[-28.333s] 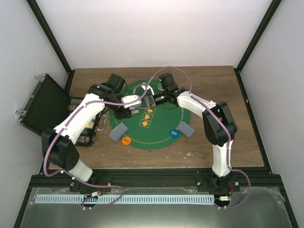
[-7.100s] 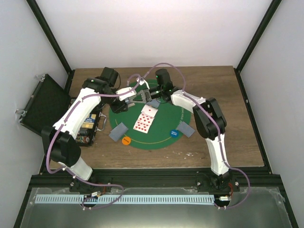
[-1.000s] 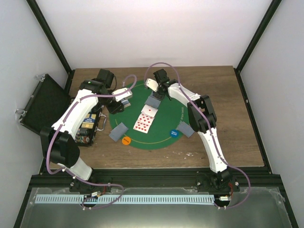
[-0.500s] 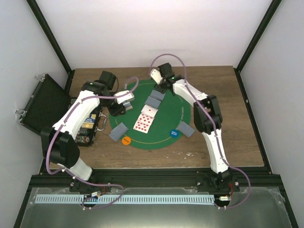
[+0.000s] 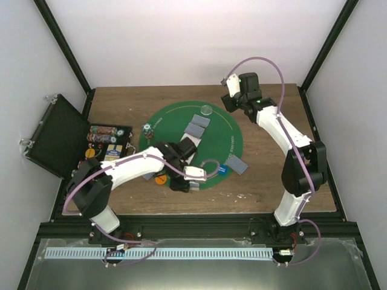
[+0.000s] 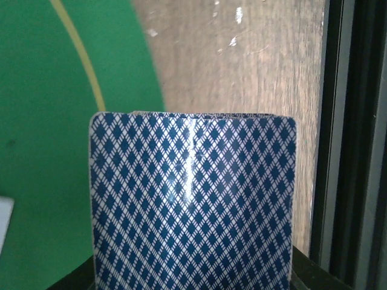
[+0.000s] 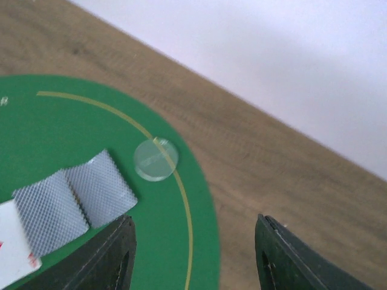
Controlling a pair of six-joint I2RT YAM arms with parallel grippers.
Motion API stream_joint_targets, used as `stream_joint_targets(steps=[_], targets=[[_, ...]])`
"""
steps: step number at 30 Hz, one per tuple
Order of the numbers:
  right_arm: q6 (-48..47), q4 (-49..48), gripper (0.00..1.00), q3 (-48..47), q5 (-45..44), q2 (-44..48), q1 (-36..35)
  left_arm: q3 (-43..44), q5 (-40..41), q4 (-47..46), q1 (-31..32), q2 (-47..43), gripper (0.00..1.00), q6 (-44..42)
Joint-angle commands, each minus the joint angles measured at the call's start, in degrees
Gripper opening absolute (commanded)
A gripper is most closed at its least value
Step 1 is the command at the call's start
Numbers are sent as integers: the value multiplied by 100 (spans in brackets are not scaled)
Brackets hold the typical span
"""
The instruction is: Distribute texas hold em gaming equipment
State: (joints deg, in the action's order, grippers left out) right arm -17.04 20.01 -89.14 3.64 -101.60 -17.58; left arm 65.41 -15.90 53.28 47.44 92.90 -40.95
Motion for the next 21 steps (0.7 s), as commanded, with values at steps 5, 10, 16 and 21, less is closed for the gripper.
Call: stream_joint_targets(steps=[5, 10, 16, 21], targets=[[239, 30, 55, 673, 130, 600, -56, -402, 313, -1507, 683, 454, 45, 319], [226, 81, 56, 799, 109, 694, -57, -643, 196, -1752, 898, 404, 45, 274], [254, 89, 56, 836, 138, 686, -55, -842, 172, -1904, 942, 581, 48, 219], [229, 99, 56, 813, 160, 690, -57, -910, -45, -1762, 1013, 615, 53, 70]])
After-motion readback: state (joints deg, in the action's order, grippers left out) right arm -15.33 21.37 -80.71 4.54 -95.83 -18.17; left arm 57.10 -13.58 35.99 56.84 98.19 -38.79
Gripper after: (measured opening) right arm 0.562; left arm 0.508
